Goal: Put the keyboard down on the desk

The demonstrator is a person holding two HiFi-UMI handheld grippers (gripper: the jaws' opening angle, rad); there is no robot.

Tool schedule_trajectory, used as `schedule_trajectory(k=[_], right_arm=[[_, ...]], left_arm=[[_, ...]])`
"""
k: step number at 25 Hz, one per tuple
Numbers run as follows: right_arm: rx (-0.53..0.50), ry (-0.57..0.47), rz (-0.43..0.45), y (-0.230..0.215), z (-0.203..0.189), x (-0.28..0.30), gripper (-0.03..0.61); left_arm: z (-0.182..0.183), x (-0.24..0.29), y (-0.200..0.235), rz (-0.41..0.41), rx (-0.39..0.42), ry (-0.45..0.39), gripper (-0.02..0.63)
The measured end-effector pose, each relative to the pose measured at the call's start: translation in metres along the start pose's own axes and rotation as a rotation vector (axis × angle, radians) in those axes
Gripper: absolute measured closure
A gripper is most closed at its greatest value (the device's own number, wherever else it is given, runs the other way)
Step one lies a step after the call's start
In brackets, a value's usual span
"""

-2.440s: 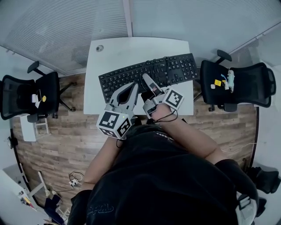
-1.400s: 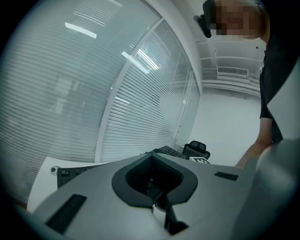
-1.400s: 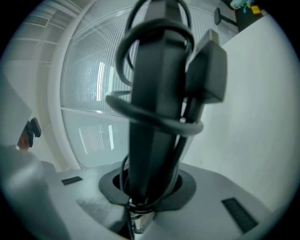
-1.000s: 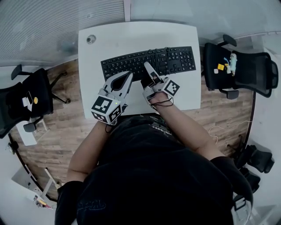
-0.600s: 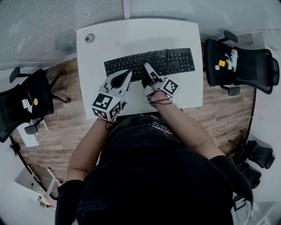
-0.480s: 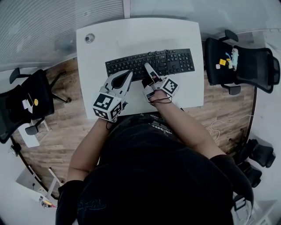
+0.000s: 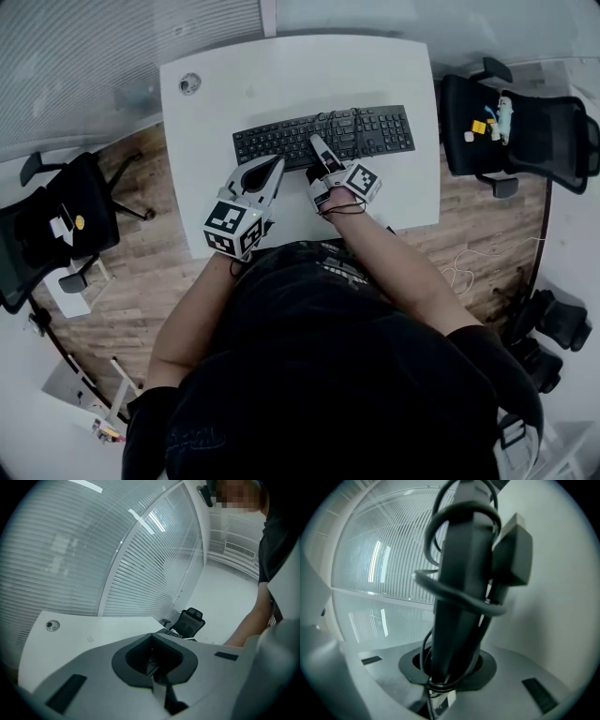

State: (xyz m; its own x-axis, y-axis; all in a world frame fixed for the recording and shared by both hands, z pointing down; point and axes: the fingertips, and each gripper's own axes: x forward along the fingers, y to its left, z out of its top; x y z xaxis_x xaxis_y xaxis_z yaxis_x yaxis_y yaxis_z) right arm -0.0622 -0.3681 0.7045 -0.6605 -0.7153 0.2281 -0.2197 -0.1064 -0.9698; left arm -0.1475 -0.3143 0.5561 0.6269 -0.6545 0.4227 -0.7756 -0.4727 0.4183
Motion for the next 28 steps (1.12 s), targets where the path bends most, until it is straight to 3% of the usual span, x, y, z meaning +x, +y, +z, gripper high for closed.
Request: schedule_trajectory(k=[14, 25, 28], right_arm=[[0.020, 0.032, -0.063, -0.032, -0.004, 0.000, 0.486], [0.012, 0.043, -0.107, -0.033, -0.003, -0.001, 0.483], [0.003, 0.050, -0.138, -0.034, -0.002, -0.004, 0.448]], left_arm=[[-0.008, 0.003, 0.015, 0.009, -0.032, 0.025, 0.600], [-0.014, 0.007, 0.014, 0.012, -0.048, 0.038, 0.600], [-0.014, 0.008, 0.011, 0.010, -0.059, 0.036, 0.600]])
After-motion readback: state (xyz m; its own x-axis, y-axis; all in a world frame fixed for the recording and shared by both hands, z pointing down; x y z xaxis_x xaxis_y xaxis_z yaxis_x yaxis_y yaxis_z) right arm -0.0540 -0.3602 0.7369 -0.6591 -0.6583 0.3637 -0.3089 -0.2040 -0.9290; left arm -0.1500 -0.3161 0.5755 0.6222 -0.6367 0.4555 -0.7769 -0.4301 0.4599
